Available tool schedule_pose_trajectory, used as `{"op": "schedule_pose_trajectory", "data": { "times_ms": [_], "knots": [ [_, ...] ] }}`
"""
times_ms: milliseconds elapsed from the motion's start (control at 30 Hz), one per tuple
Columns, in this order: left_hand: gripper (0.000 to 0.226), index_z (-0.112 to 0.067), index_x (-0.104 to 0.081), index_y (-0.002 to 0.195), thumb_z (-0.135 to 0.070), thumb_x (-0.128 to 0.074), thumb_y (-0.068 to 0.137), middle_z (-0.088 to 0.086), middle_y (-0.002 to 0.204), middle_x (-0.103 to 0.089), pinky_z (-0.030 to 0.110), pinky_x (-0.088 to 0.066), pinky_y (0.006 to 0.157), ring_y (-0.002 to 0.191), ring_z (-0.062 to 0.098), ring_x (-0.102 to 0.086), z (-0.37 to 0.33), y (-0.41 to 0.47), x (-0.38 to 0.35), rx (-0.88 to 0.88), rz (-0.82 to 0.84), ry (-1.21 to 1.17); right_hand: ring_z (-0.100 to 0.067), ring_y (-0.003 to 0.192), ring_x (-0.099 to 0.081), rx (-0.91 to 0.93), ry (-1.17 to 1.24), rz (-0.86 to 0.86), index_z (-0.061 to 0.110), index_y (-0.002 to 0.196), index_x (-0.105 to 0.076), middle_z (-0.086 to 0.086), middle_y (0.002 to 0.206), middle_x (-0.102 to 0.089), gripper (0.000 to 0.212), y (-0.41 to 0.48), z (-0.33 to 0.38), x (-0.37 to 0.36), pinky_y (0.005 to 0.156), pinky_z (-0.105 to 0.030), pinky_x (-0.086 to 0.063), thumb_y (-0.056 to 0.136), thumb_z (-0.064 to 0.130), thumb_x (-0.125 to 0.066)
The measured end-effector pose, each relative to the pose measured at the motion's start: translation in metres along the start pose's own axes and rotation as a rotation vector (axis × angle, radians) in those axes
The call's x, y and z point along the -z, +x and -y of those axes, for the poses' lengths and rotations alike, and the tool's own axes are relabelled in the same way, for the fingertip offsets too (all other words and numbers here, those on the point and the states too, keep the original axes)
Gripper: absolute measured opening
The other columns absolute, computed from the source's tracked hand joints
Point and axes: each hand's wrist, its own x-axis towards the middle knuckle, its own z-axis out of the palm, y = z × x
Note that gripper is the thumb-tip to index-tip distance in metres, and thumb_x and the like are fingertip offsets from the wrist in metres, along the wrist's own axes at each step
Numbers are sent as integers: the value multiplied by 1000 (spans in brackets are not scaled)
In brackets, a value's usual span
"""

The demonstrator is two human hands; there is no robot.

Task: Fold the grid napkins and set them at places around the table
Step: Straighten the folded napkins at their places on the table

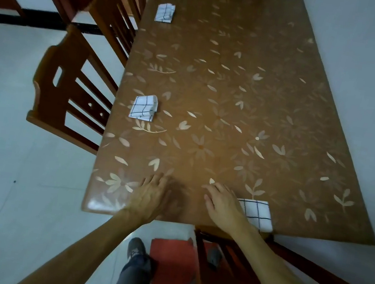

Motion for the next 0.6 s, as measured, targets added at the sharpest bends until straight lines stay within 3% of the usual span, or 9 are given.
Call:
{"op": "schedule_pose_trajectory", "data": {
  "times_ms": [100, 300, 500, 600],
  "knots": [
    [43, -12, -42, 143, -21, -44, 100, 9, 138, -53, 39, -43, 104, 122, 30, -53, 44, -8, 13, 3, 18, -3, -23, 115, -56, -30, -8, 33, 20, 132, -61, 0, 125, -59, 33, 13, 40, -12, 99, -38, -46, 102, 23, -47],
    [43, -13, -44, 140, -24, -51, 99, 9, 143, -51, 42, -47, 105, 125, 32, -54, 111, -17, 36, 95, 25, -28, -19, 120, -53, -56, -36, 103, 21, 133, -58, 3, 129, -56, 35, 43, 107, -17, 102, -34, -40, 101, 21, -46],
    [44, -13, -42, 143, -19, -49, 100, 9, 150, -45, 41, -40, 114, 136, 31, -43, 137, 1, 56, 138, 20, -100, -20, 123, -51, -54, -42, 122, 21, 133, -58, 3, 129, -57, 34, 91, 142, -9, 107, -37, -38, 102, 23, -43],
    [48, -13, -42, 142, -17, -55, 95, 10, 148, -43, 44, -45, 109, 133, 34, -45, 151, 21, 61, 172, 37, -140, -21, 127, -51, -42, -12, 125, 24, 130, -59, 5, 132, -57, 34, 132, 148, -10, 109, -37, -37, 99, 20, -46]
  ]
}}
